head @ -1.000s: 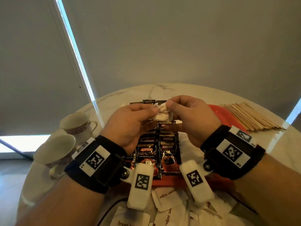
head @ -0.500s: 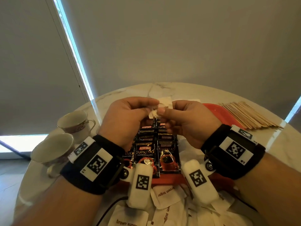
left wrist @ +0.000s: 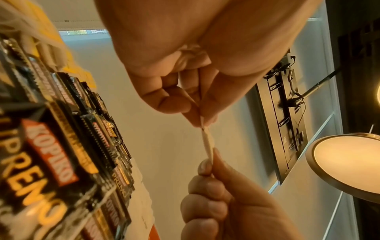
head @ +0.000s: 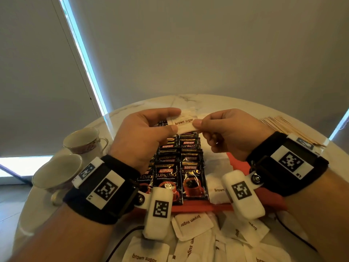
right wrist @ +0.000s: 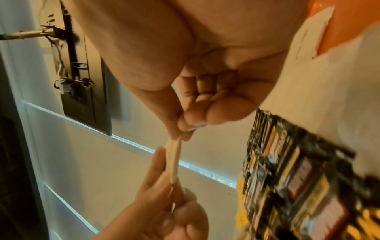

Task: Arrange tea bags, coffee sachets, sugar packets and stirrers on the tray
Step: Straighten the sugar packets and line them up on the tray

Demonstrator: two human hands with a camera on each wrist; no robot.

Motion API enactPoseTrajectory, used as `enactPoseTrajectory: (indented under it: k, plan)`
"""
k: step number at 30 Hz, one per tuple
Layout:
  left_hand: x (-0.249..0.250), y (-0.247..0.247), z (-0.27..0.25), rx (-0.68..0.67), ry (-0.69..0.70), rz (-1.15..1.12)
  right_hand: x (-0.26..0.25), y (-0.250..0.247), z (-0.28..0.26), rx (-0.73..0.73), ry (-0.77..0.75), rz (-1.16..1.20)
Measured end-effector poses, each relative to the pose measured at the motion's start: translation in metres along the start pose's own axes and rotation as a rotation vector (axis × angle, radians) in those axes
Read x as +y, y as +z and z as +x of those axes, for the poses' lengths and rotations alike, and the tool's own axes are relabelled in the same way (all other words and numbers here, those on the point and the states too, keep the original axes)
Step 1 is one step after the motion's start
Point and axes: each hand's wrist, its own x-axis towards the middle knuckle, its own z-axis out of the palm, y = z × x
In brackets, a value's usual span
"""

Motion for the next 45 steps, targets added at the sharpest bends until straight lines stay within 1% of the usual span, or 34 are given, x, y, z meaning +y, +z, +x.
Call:
enactPoseTrajectory:
  k: [3, 6, 8, 10, 12, 14, 15, 17, 19, 22, 30, 32, 34, 37, 38, 41, 42, 43, 45]
  plan:
    - [0.001, 0.003, -0.003, -0.013, -0.007, -0.020, -0.002, -0.004, 0.002, 0.043, -0.013, 0.040]
    - [0.000, 0.003, -0.003, -0.044, 0.003, 0.015, -0.002, 0.001, 0.003, -0.047, -0.014, 0.113]
    - [0.000, 0.003, -0.003, -0.075, -0.004, 0.045, -0.003, 0.002, 0.004, -0.057, -0.016, 0.070]
    - [-0.001, 0.002, -0.003, -0.096, -0.011, 0.063, -0.005, -0.007, 0.007, 0.032, -0.024, 0.058]
    - [-0.002, 0.000, -0.001, -0.098, -0.026, 0.028, -0.005, -0.028, 0.015, 0.197, -0.008, 0.126]
    - [-0.003, -0.004, 0.002, -0.070, -0.043, 0.002, -0.001, -0.052, 0.024, 0.367, 0.046, 0.170]
    - [-0.004, -0.005, 0.004, -0.058, -0.052, -0.008, 0.004, -0.062, 0.029, 0.425, 0.084, 0.175]
    - [-0.006, -0.007, 0.007, -0.041, -0.064, -0.028, 0.017, -0.074, 0.036, 0.476, 0.170, 0.159]
    - [-0.008, -0.008, 0.008, -0.021, -0.071, -0.032, 0.028, -0.080, 0.042, 0.483, 0.262, 0.063]
    - [-0.011, -0.008, 0.009, -0.006, -0.068, -0.015, 0.036, -0.085, 0.050, 0.472, 0.345, -0.089]
    - [-0.011, -0.009, 0.011, 0.013, -0.093, -0.014, 0.036, -0.082, 0.057, 0.422, 0.399, -0.273]
    - [-0.012, -0.010, 0.012, 0.017, -0.094, -0.010, 0.036, -0.084, 0.057, 0.407, 0.397, -0.268]
    - [-0.011, -0.009, 0.012, 0.017, -0.097, -0.010, 0.035, -0.086, 0.054, 0.405, 0.368, -0.208]
    - [-0.010, -0.009, 0.012, 0.026, -0.102, -0.012, 0.038, -0.089, 0.053, 0.481, 0.299, -0.196]
    - [-0.010, -0.009, 0.012, 0.026, -0.102, -0.011, 0.039, -0.089, 0.052, 0.482, 0.288, -0.185]
    - [-0.010, -0.009, 0.012, 0.026, -0.110, -0.004, 0.039, -0.079, 0.049, 0.381, 0.342, -0.134]
    - [-0.010, -0.008, 0.012, 0.027, -0.112, -0.003, 0.040, -0.077, 0.050, 0.379, 0.349, -0.135]
    - [-0.010, -0.008, 0.012, 0.027, -0.112, -0.005, 0.041, -0.077, 0.052, 0.404, 0.323, -0.122]
    - [-0.009, -0.008, 0.011, 0.031, -0.109, -0.016, 0.043, -0.082, 0.058, 0.516, 0.216, -0.042]
